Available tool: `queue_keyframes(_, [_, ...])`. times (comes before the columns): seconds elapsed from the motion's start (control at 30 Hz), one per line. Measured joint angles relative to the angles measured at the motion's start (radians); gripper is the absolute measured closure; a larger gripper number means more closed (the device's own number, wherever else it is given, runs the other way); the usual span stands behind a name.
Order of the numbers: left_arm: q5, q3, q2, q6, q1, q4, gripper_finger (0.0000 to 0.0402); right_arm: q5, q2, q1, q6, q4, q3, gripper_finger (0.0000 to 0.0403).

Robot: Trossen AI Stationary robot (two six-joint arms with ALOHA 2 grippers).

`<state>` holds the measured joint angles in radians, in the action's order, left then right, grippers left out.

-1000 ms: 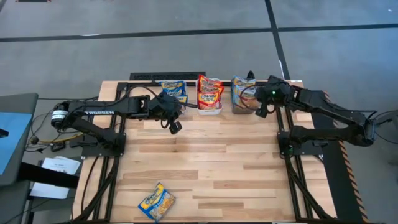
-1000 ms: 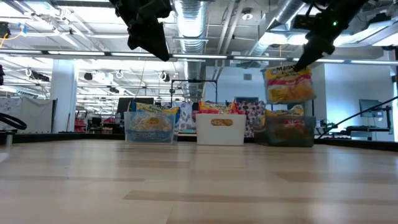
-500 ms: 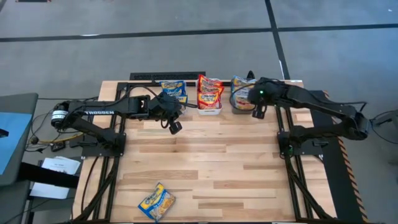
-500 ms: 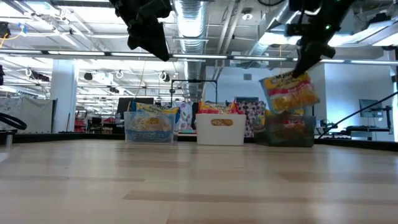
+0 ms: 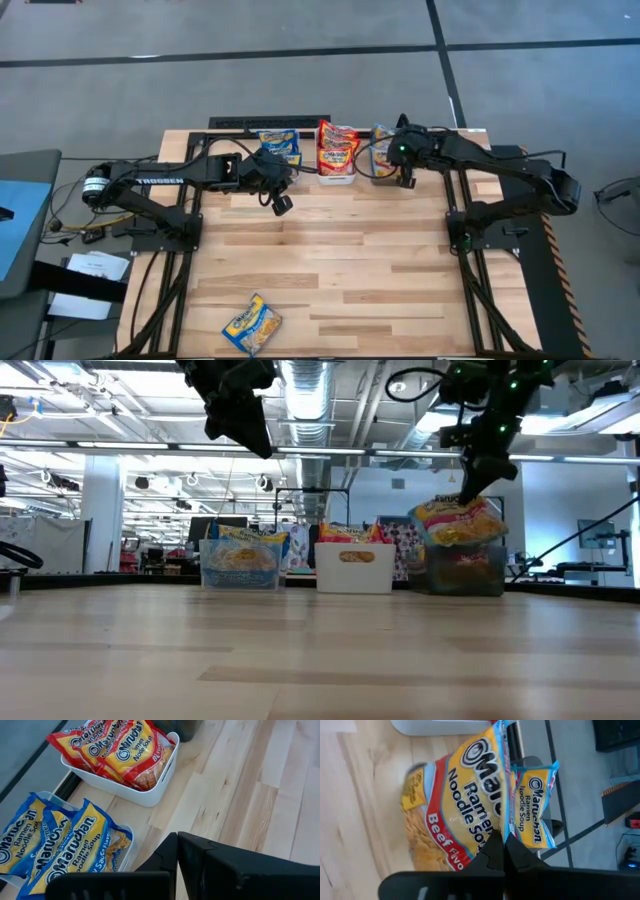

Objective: Sort Maruchan noodles
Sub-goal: Put the light blue noodle pack into the black bin

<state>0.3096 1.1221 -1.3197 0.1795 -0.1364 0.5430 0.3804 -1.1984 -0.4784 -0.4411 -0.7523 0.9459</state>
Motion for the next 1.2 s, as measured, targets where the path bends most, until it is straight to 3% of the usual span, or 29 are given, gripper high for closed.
queue_keyframes(0.2, [0.000, 0.000, 0.000, 0.000, 0.000, 0.000, 0.0401, 0.007, -0.041, -0.002, 0.055, -0.007, 0.000, 0.0398])
queue_keyframes(0.57, [0.000, 0.000, 0.000, 0.000, 0.000, 0.000, 0.0401, 0.060, -0.028, 0.021, 0.059, -0.014, -0.001, 0.0338])
queue_keyframes(1.2, [0.000, 0.000, 0.000, 0.008, 0.000, -0.003, 0.0401, 0.104, -0.012, 0.018, 0.102, -0.042, -0.001, 0.0290])
